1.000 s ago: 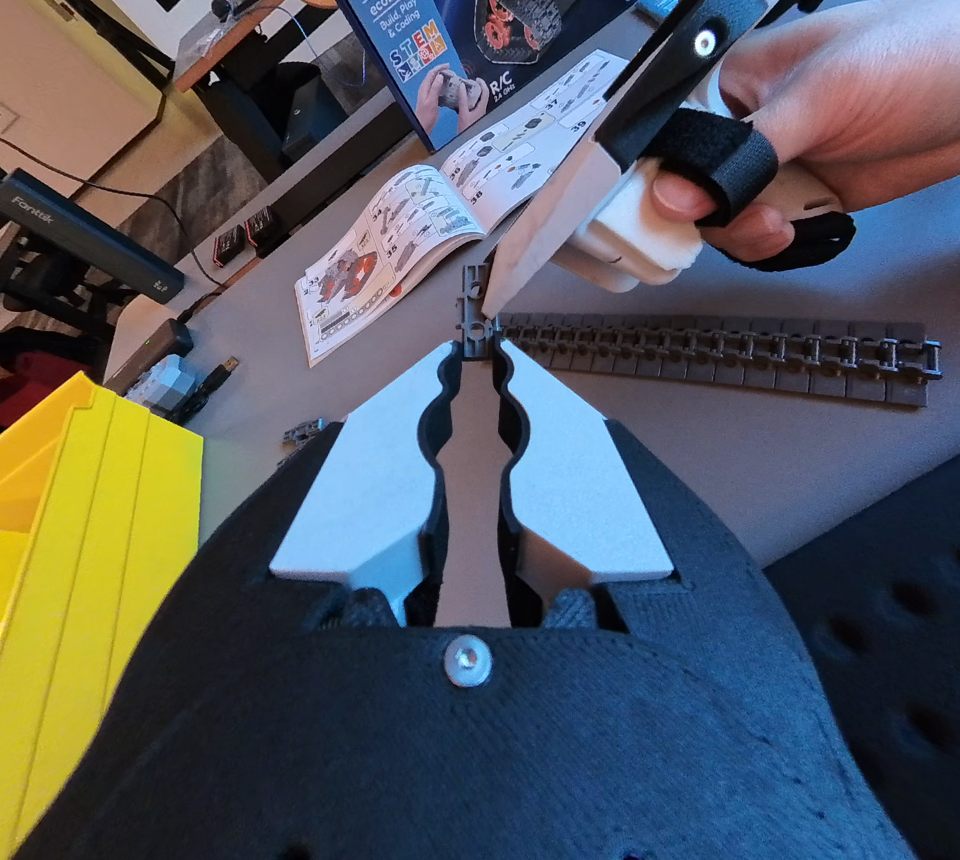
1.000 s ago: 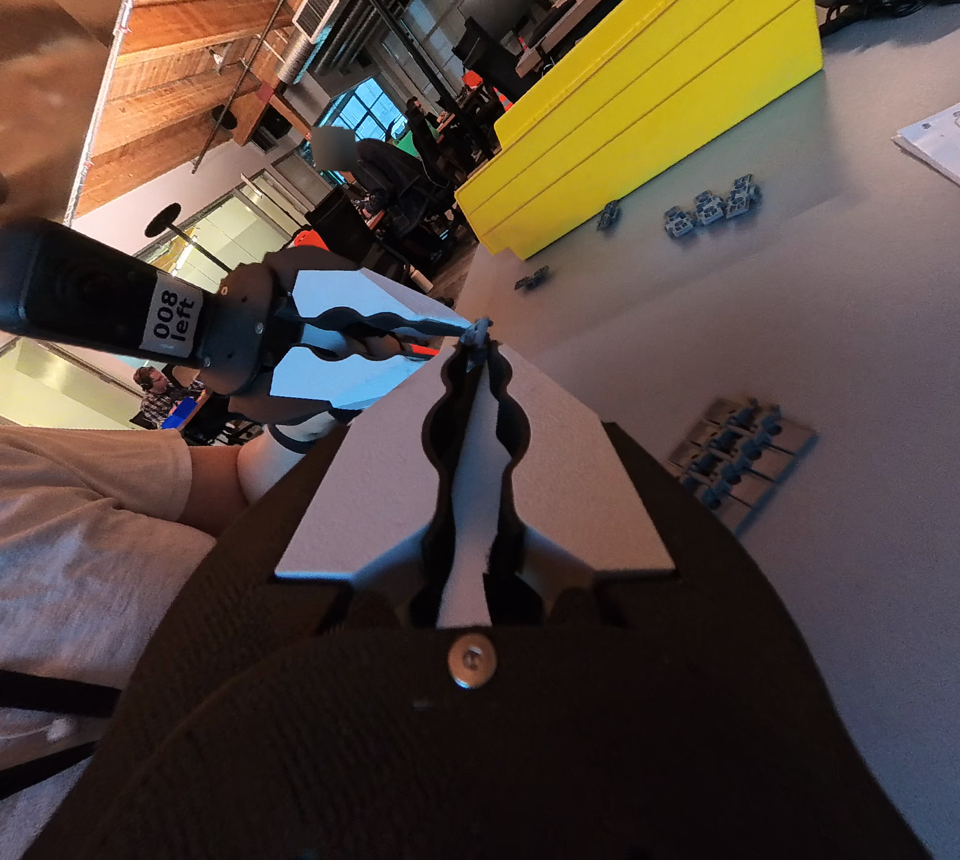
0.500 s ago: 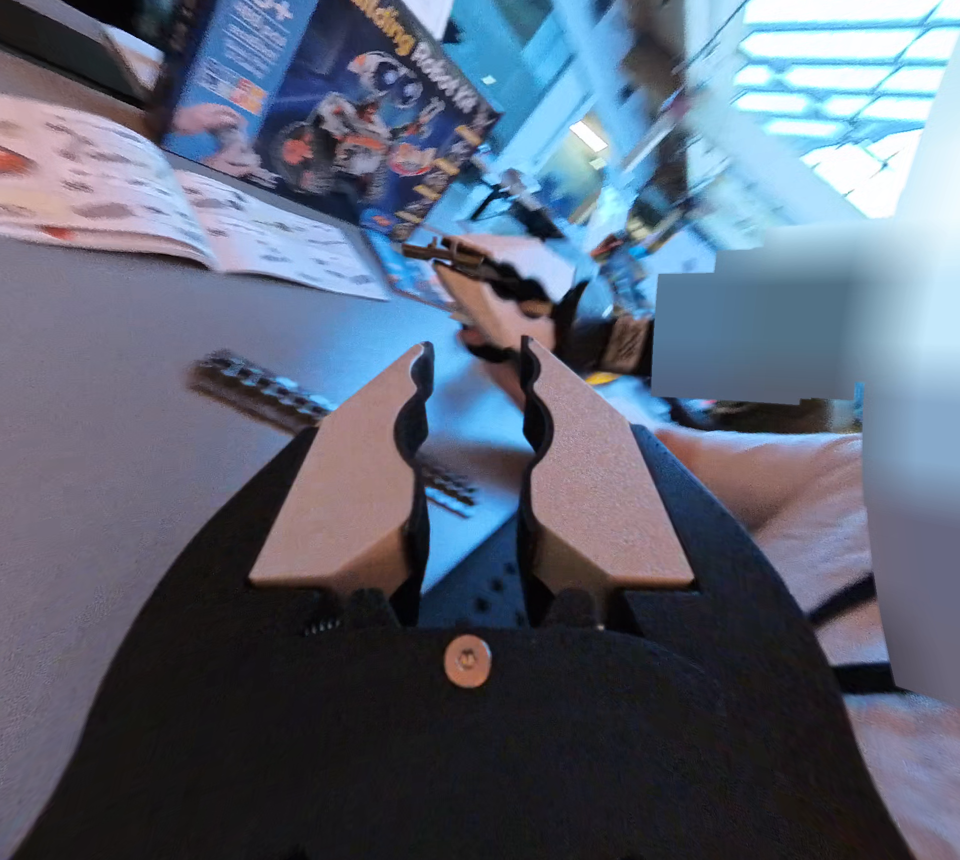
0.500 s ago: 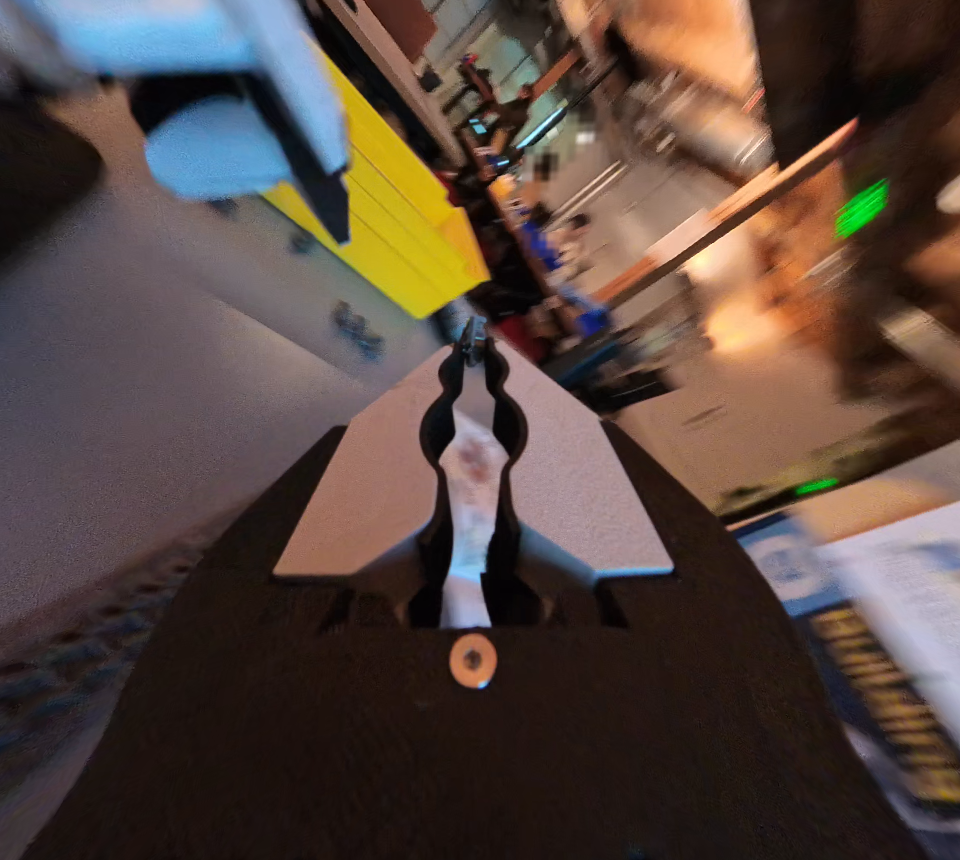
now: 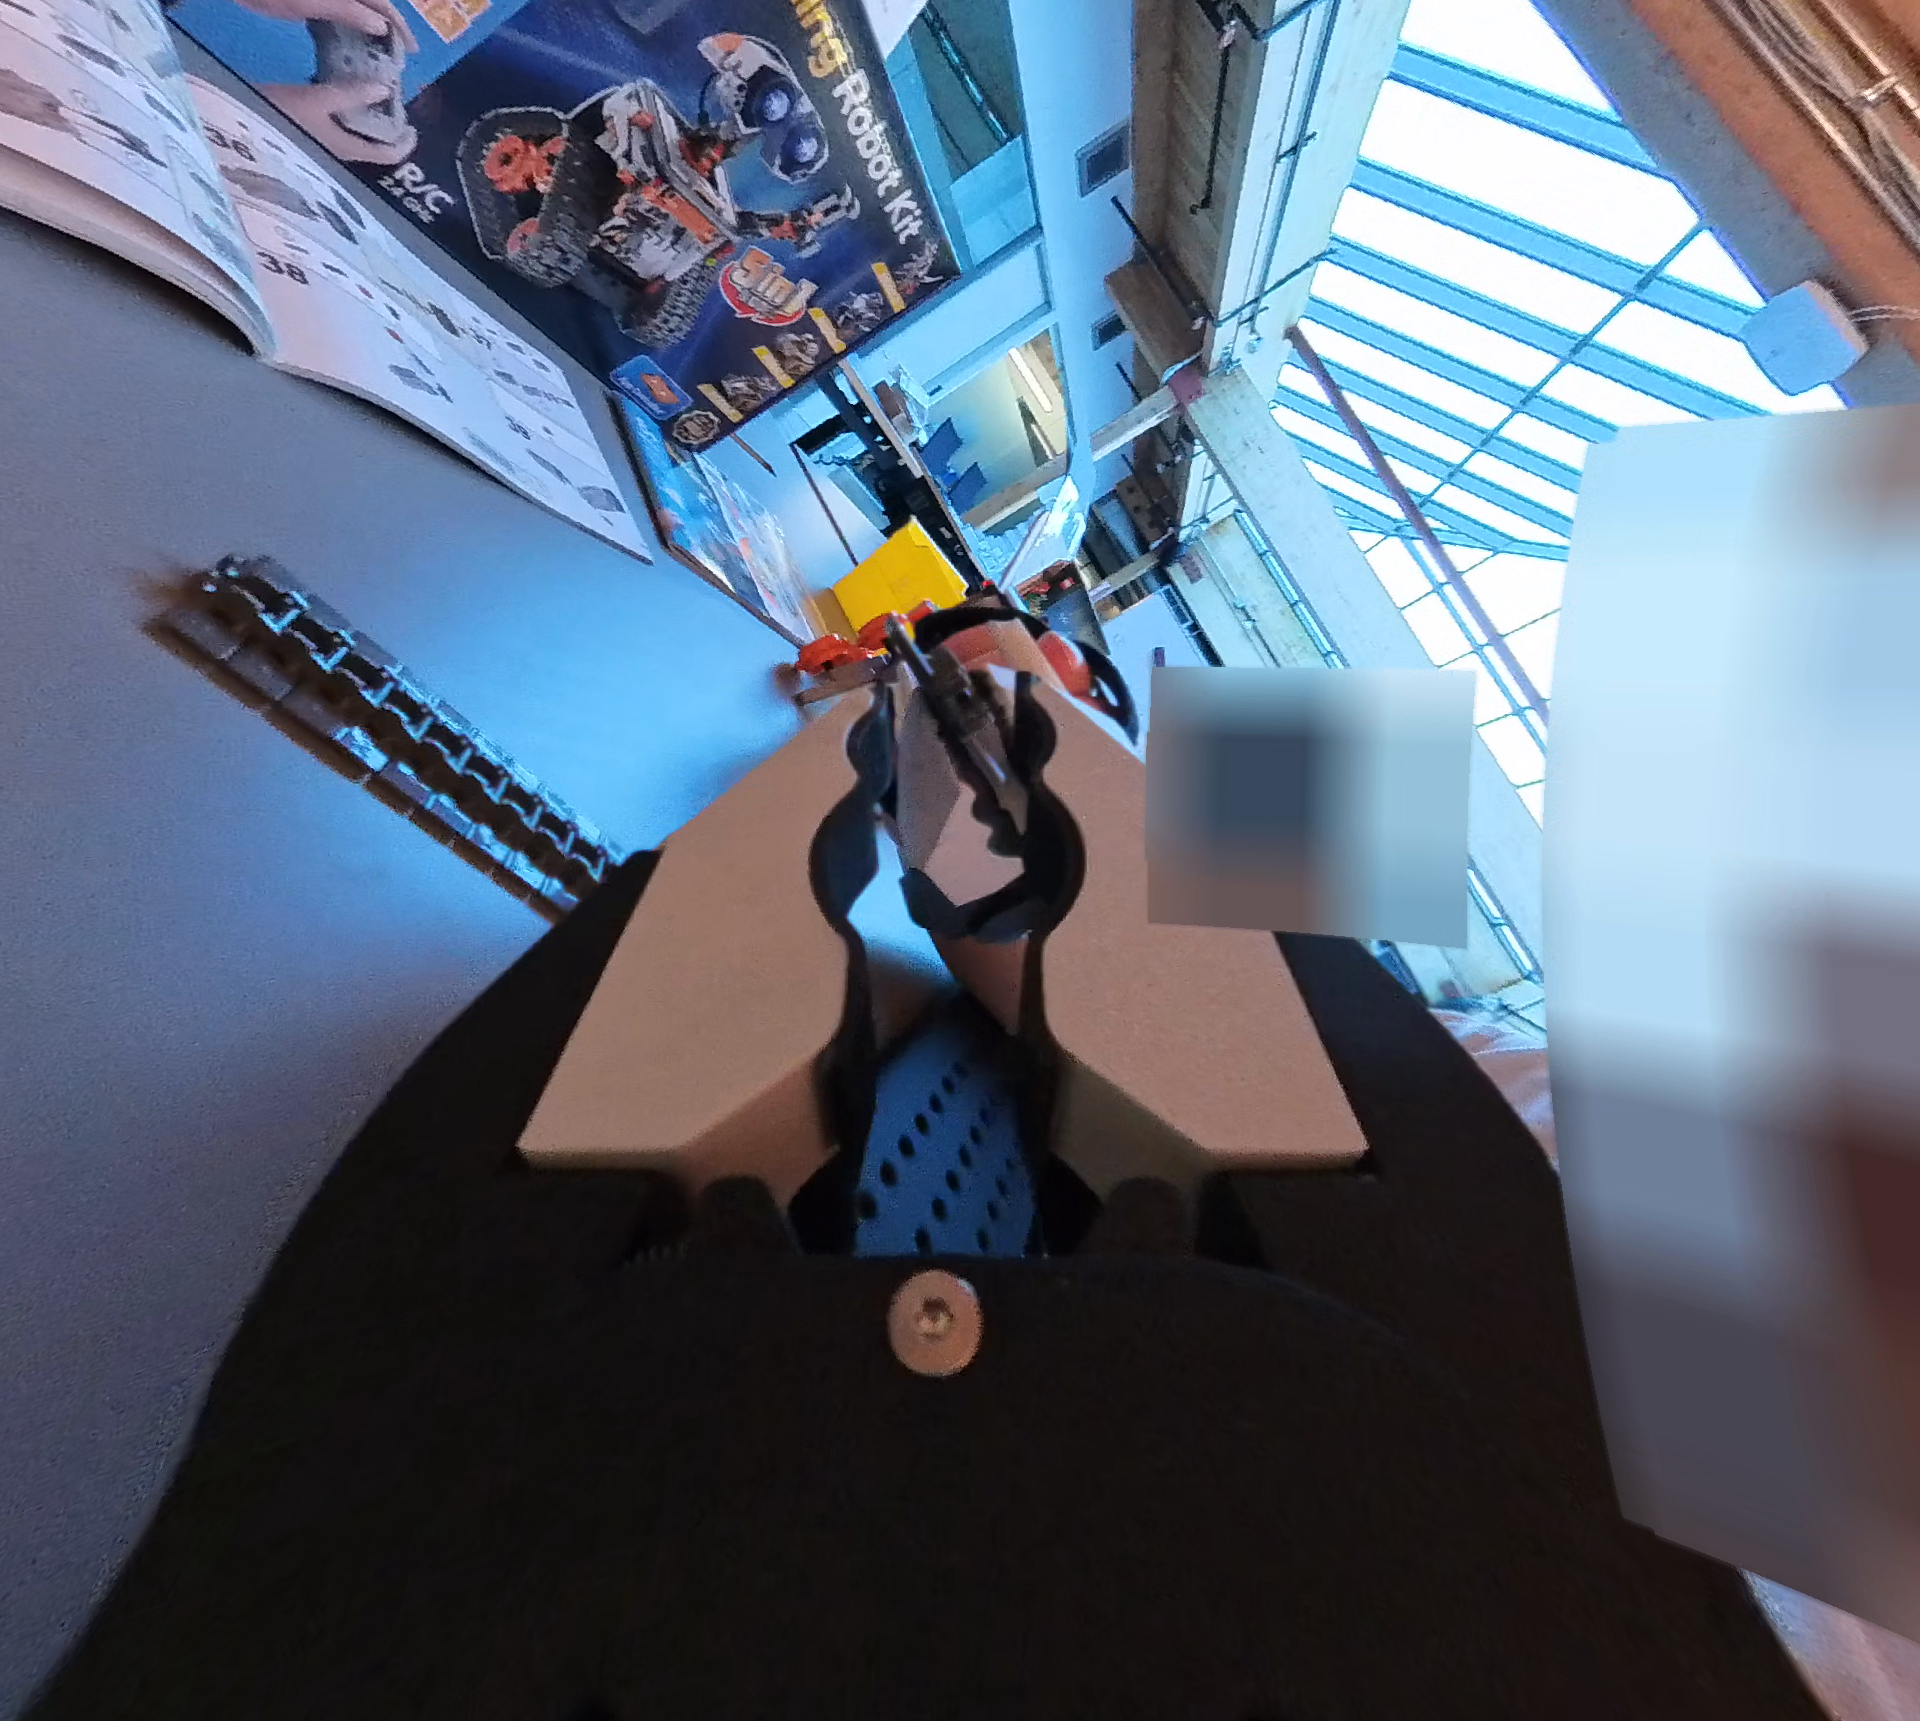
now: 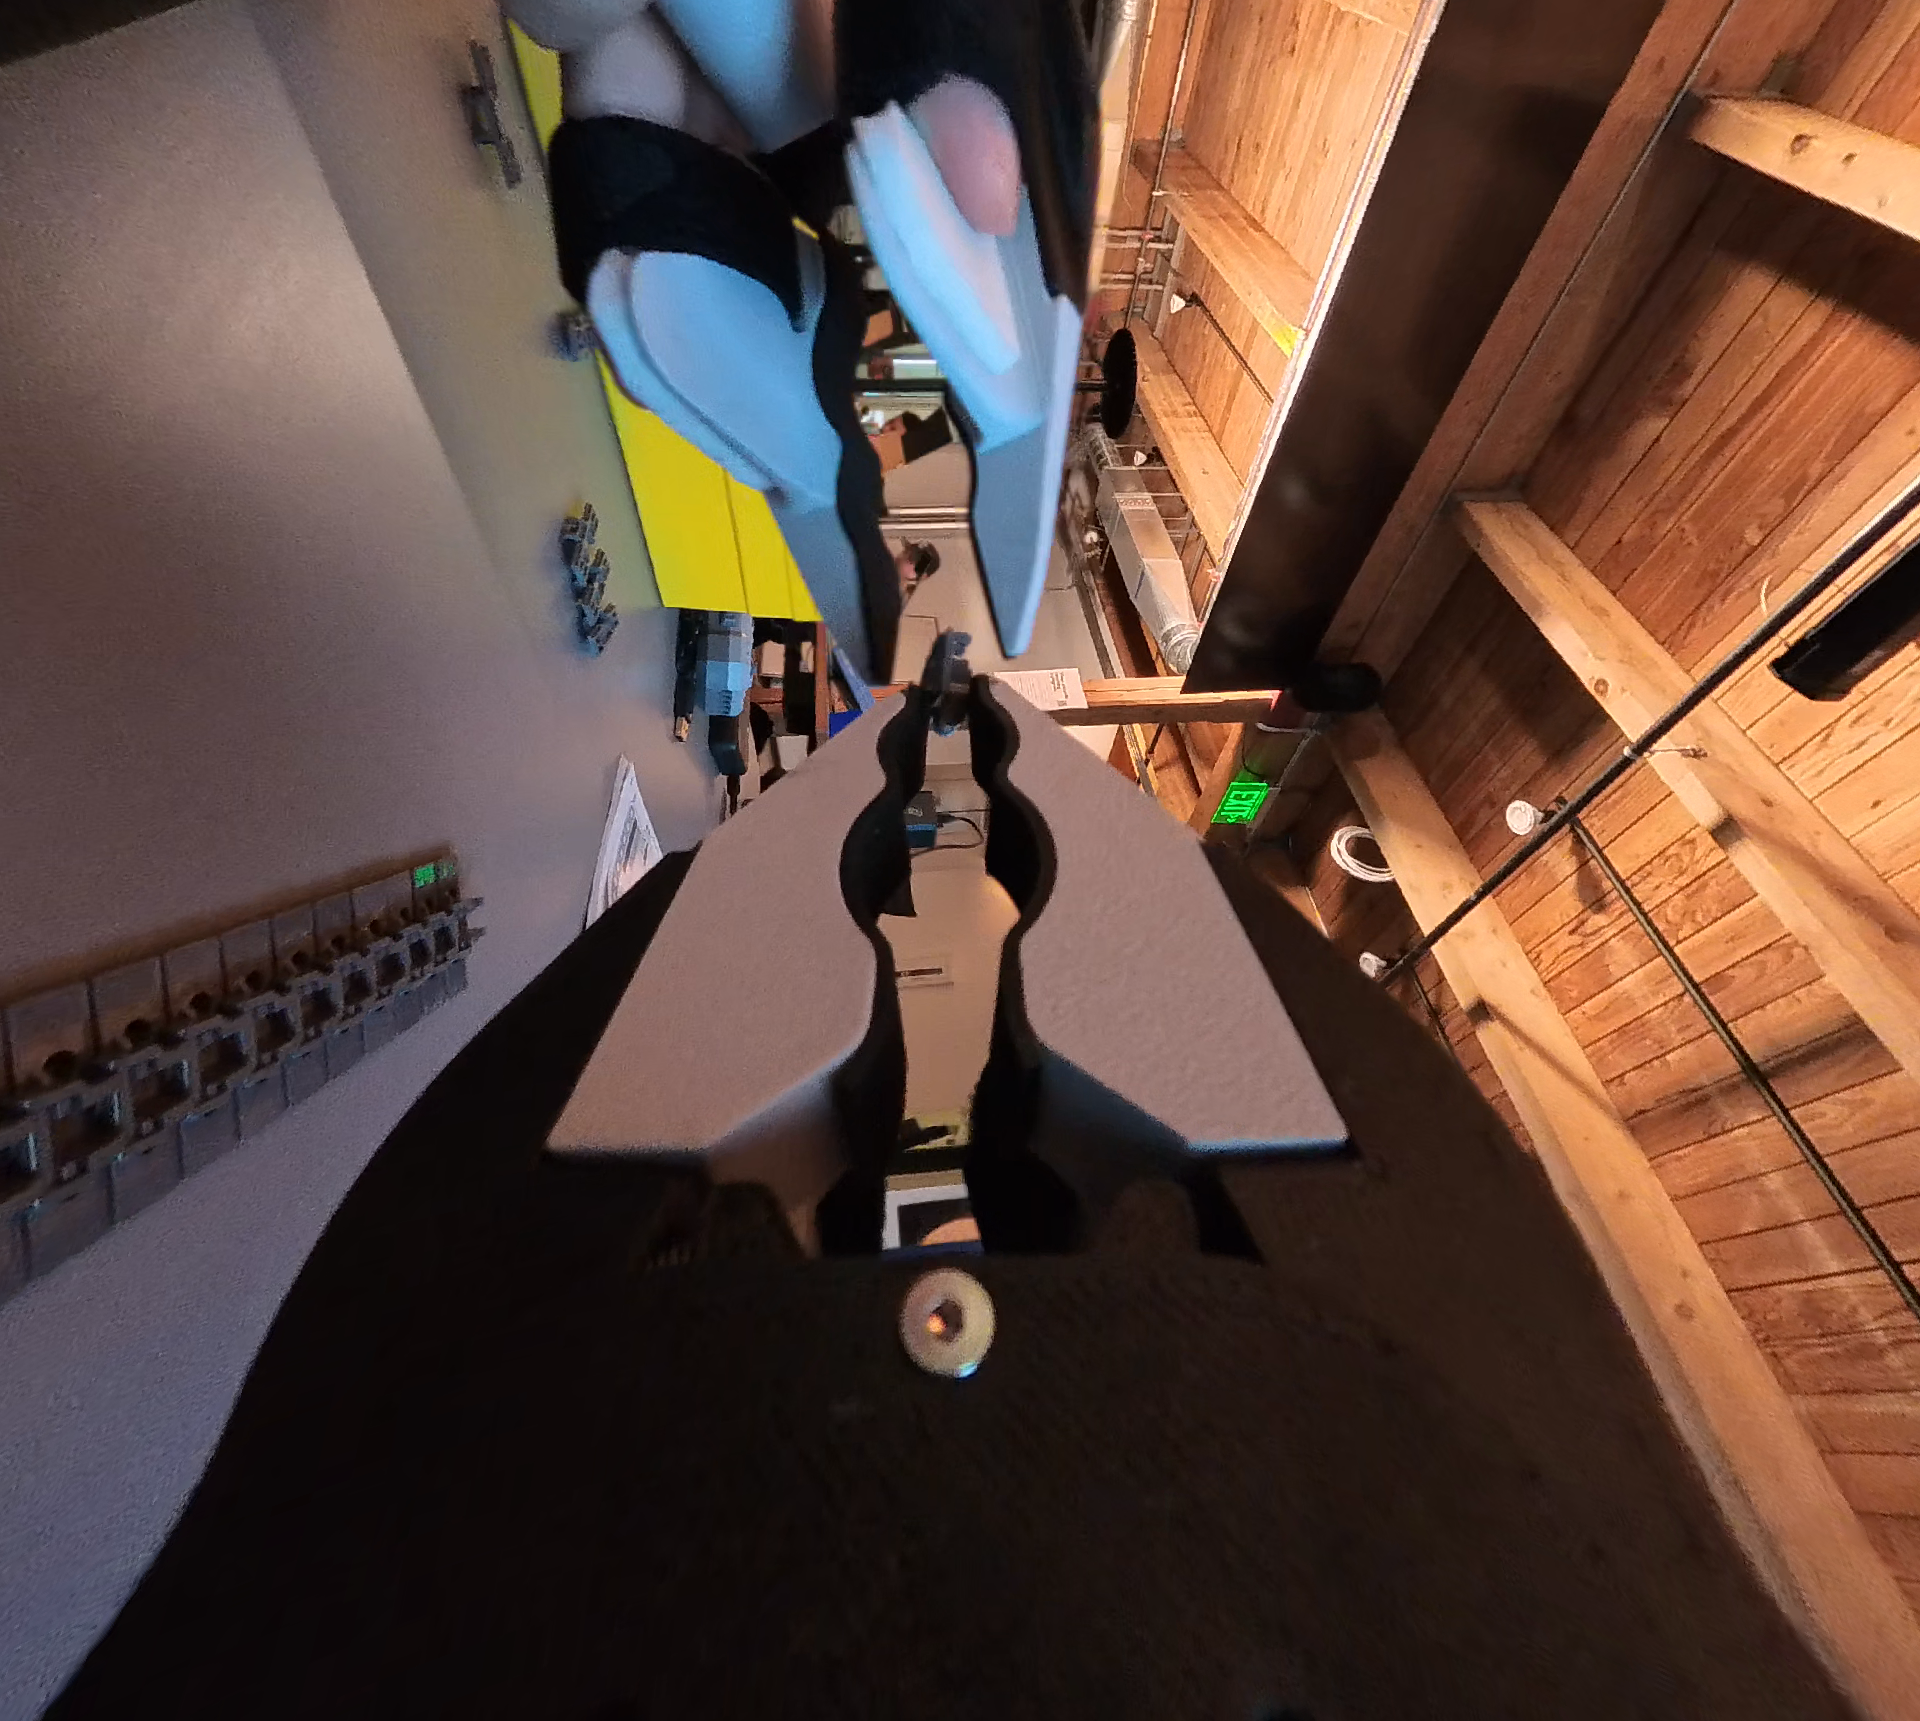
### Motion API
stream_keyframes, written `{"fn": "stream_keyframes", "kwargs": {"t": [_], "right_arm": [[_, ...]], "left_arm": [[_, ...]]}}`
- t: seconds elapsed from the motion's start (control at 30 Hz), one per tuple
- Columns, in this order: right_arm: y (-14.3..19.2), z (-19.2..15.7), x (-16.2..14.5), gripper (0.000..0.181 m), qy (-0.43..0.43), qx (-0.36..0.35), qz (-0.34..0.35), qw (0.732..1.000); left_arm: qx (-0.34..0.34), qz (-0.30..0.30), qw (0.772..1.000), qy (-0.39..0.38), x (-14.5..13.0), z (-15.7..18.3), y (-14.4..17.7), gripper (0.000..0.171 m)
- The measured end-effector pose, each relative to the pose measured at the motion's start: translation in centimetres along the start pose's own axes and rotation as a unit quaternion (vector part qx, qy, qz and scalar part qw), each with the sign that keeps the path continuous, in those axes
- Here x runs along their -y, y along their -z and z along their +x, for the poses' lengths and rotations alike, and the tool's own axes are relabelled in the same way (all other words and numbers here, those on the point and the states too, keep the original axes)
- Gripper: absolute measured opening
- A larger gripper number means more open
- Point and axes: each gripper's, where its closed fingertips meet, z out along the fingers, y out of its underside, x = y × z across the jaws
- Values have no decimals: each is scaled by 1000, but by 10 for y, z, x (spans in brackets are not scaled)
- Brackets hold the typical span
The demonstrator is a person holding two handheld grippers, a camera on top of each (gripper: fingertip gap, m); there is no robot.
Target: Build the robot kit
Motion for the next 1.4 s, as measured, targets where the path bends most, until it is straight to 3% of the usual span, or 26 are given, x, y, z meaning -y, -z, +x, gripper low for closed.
{"fn": "stream_keyframes", "kwargs": {"t": [0.2,0.3,0.37,0.4,0.43,0.53,0.57,0.6,0.7,0.8,0.83,0.97,1.03,1.1,1.2,1.27,1.33,1.4], "right_arm": [[-2,-6,-3,12,4,11,-2,1000],[-6,-13,-10,35,-103,55,1,993],[-8,-23,-12,29,-247,120,11,961],[-7,-31,-7,26,-351,180,23,919],[-7,-32,-1,28,-466,222,32,856],[-7,-13,23,44,-740,321,97,584],[-8,-12,23,50,-782,335,94,517],[-7,-16,24,57,-798,356,89,479],[5,-28,31,35,-792,407,100,443],[14,-23,40,18,-801,443,131,382],[15,-23,41,16,-803,449,133,368],[21,-26,46,6,-795,470,140,357],[18,-29,40,6,-796,457,129,375],[15,-29,35,5,-798,444,123,388],[13,-27,32,5,-800,427,131,402],[15,-29,35,6,-786,431,132,423],[16,-27,37,6,-782,436,137,424],[16,-26,34,23,-781,438,127,427]], "left_arm": [[9,-7,1000,-22,1,-7,1,5],[4,13,998,-63,14,-2,11,5],[20,16,993,-116,19,-1,20,6],[34,10,988,-151,20,-2,23,6],[49,-3,981,-187,18,-1,25,6],[94,-58,954,-277,7,-3,29,6],[102,-81,947,-295,2,-3,29,6],[106,-107,941,-302,-5,-4,29,6],[104,-156,932,-309,-19,-4,28,6],[87,-185,930,-304,-31,0,26,6],[84,-193,929,-304,-34,0,26,6],[74,-217,928,-295,-45,0,22,6],[88,-207,929,-293,-41,-5,22,6],[79,-196,940,-268,-38,-5,21,19],[72,-186,946,-255,-37,-6,21,6],[58,-186,951,-241,-40,-5,22,6],[41,-176,957,-226,-40,-2,23,6],[57,-165,956,-234,-35,-7,25,6]]}}
